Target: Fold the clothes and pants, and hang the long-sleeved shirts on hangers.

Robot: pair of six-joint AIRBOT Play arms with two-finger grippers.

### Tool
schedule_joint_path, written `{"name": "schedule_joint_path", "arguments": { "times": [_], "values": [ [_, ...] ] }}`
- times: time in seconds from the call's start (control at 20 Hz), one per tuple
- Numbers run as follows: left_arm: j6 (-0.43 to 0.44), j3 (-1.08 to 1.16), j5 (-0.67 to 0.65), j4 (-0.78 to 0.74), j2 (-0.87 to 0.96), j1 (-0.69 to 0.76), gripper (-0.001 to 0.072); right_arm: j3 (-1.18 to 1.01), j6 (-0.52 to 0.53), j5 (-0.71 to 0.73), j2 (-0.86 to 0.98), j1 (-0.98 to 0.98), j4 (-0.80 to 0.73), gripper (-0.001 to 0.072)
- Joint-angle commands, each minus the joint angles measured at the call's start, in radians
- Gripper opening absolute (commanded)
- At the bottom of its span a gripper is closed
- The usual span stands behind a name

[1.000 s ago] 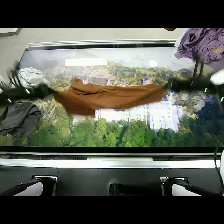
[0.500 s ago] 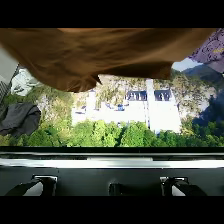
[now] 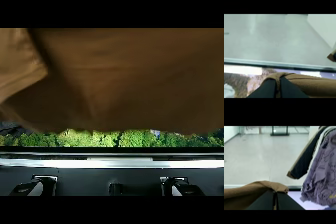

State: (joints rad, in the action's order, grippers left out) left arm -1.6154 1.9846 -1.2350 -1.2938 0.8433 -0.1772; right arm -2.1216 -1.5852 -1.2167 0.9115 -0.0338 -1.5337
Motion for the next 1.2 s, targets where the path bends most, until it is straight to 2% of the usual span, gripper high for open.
{"name": "schedule_joint_path", "arguments": {
  "times": [0.0,0.15,0.25,0.3,0.5,0.65,0.8,1.0,1.15],
  "values": [
    [0.006,-0.092,-0.011,-0.039,0.032,0.0,0.0017,-0.001,-0.028,-0.106,0.098,0.001,0.012,0.0025],
    [0.066,-0.187,-0.003,-0.029,0.149,0.014,0.0017,0.016,-0.039,-0.213,0.265,0.001,0.02,0.0025],
    [0.124,-0.236,0.013,-0.019,0.263,0.042,0.0018,0.116,-0.039,-0.202,0.354,0.001,0.021,0.0025],
    [0.147,-0.252,0.029,-0.019,0.334,0.061,0.0017,0.182,-0.043,-0.178,0.398,0.001,0.022,0.0025],
    [0.151,-0.267,0.128,-0.007,0.652,0.112,0.0018,0.357,-0.034,-0.027,0.601,0.001,0.011,0.0025],
    [0.154,-0.266,0.236,0.039,0.867,0.121,0.0018,0.366,-0.035,0.11,0.765,0.001,0.011,0.0025],
    [0.154,-0.265,0.324,0.048,0.983,0.121,0.0018,0.366,-0.066,0.244,0.874,0.001,0.011,0.0025],
    [0.177,-0.265,0.288,0.047,1.011,0.109,0.0018,0.366,-0.091,0.198,0.936,0.001,0.023,0.0025],
    [0.177,-0.265,0.164,0.048,1.01,0.08,0.0018,0.366,-0.091,0.102,0.942,0.001,0.03,0.0025]
  ]
}}
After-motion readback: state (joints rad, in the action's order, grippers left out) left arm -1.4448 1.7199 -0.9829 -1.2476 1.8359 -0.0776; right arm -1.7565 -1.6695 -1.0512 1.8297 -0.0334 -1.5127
